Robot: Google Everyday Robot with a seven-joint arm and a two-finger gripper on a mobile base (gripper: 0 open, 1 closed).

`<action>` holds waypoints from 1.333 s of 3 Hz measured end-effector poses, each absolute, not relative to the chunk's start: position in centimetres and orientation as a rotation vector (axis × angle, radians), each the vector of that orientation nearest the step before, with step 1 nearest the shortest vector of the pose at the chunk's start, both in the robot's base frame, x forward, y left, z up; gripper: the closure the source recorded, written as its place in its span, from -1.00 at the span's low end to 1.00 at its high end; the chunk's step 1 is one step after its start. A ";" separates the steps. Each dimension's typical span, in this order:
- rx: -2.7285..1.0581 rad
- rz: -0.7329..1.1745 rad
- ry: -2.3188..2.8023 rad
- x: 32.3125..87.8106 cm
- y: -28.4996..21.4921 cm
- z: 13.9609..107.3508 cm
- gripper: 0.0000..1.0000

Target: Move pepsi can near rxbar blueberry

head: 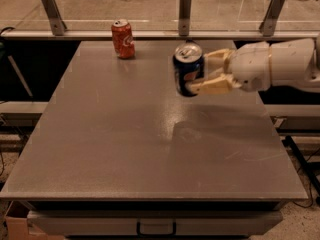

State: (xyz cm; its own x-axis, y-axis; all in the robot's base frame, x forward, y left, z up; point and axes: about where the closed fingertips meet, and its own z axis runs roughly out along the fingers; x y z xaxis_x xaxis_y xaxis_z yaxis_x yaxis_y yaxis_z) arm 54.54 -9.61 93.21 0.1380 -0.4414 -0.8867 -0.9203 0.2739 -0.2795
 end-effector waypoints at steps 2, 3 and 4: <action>-1.227 0.382 1.491 68.2 -16.0 94.6 1.00; -1.127 0.284 1.469 72.5 -19.0 95.8 1.00; -1.025 0.215 1.495 74.9 -22.0 95.5 1.00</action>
Offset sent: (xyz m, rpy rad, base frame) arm 0.2230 -0.1114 0.0472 0.0072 -0.2249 -0.3065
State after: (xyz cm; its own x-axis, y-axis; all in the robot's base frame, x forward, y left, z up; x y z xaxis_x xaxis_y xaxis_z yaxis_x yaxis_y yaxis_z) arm 74.87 -21.98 95.51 0.1433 -0.4615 -0.8755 -0.6898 0.5878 -0.4228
